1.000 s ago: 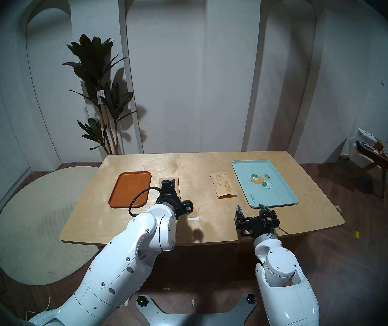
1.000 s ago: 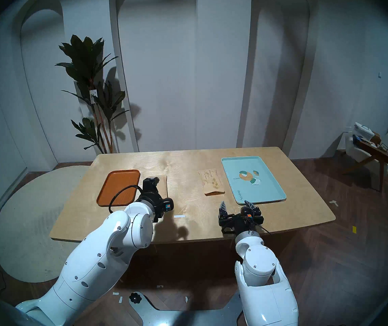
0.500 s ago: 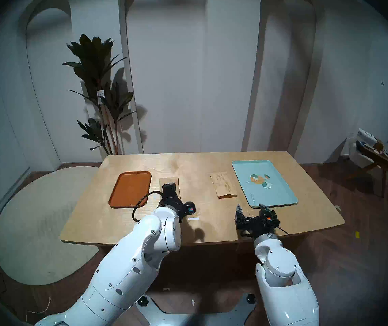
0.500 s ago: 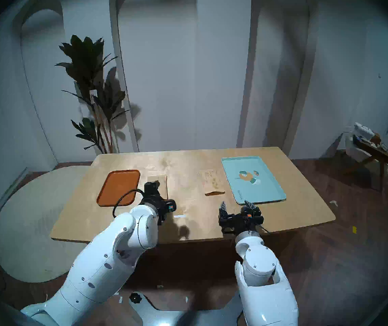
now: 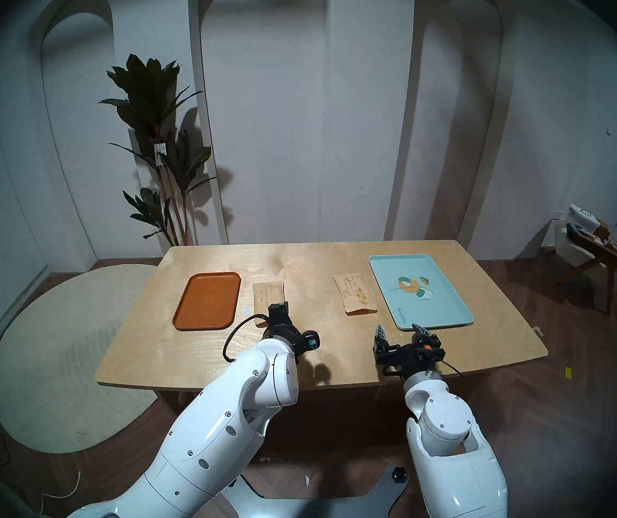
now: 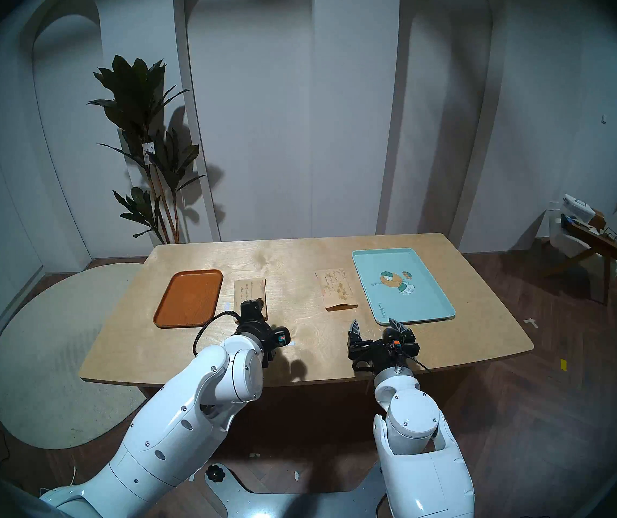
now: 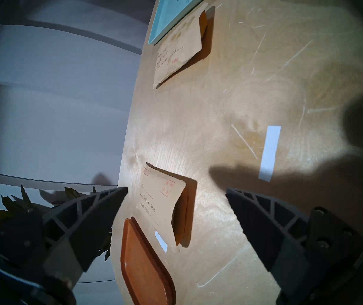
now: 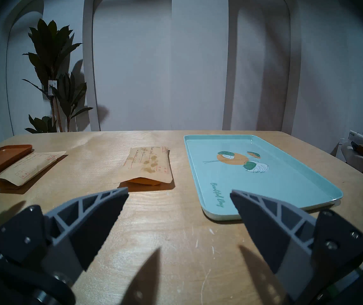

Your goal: Sort the mail into the trays, one tray per recipient

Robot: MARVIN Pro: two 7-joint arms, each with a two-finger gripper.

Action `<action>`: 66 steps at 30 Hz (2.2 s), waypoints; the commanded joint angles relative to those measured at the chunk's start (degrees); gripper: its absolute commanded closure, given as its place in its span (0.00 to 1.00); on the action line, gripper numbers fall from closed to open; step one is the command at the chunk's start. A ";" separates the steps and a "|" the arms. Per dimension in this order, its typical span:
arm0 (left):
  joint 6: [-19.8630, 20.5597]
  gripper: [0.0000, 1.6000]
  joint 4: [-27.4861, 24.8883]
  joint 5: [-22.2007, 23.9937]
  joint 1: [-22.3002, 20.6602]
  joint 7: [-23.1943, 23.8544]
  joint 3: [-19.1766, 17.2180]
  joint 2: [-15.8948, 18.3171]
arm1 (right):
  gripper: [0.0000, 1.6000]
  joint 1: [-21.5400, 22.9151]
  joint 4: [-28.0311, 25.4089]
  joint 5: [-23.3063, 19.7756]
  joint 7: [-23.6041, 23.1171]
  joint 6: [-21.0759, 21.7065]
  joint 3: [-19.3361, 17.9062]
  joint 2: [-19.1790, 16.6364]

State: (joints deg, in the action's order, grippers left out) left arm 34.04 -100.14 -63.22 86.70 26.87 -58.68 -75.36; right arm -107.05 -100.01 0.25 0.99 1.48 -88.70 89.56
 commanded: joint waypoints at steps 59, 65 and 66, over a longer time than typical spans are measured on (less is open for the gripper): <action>-9.48 0.00 12.71 5.03 -4.00 -12.41 -6.73 -0.13 | 0.00 0.17 -1.33 -0.16 -0.05 -0.18 -0.01 0.07; -9.58 0.00 10.80 4.68 -3.05 -11.08 -7.87 2.15 | 0.00 0.17 -1.32 -0.16 -0.04 -0.19 -0.01 0.07; -9.46 0.00 10.58 4.64 -2.91 -11.01 -8.11 2.32 | 0.00 0.17 -1.32 -0.16 -0.04 -0.19 -0.01 0.07</action>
State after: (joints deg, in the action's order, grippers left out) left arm 24.26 -87.49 -58.14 83.47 14.78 -65.49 -75.70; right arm -107.05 -100.01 0.22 0.99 1.48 -88.70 89.56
